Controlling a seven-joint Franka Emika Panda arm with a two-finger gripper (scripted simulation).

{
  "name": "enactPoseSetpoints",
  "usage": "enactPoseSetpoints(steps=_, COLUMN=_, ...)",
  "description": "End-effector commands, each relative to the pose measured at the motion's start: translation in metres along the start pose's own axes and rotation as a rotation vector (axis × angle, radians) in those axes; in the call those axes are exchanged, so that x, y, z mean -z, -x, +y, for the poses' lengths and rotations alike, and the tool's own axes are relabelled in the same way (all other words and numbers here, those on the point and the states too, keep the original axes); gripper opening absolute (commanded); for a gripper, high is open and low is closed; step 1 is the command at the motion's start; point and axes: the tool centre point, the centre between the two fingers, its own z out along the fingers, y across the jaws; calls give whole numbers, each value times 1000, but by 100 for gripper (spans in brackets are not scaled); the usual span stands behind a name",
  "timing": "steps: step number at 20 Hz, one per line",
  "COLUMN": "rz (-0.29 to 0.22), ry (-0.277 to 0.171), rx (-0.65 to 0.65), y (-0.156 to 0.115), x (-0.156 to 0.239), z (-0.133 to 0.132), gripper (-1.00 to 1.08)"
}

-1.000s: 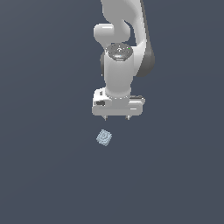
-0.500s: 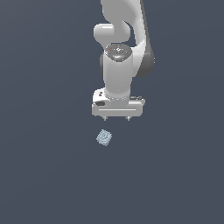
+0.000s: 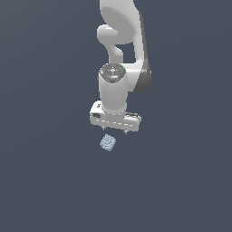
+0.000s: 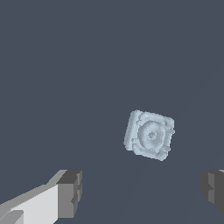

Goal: Pick up the object and move it to a goal position.

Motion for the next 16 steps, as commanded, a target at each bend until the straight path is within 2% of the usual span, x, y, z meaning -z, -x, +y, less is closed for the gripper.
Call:
enactPoseSetpoints(steps=1, rz=-4, ry=4, rx=-68, y=-4, x=-16, z=10, gripper=100)
enactPoseSetpoints(steps=9, rz=-11, ry=16, rx=-215, y=-11, x=-51, z=31, gripper=100)
enactPoseSetpoints(steps=16, rz=-13, ry=19, rx=-243, y=-12, x=-58, z=36, gripper=100)
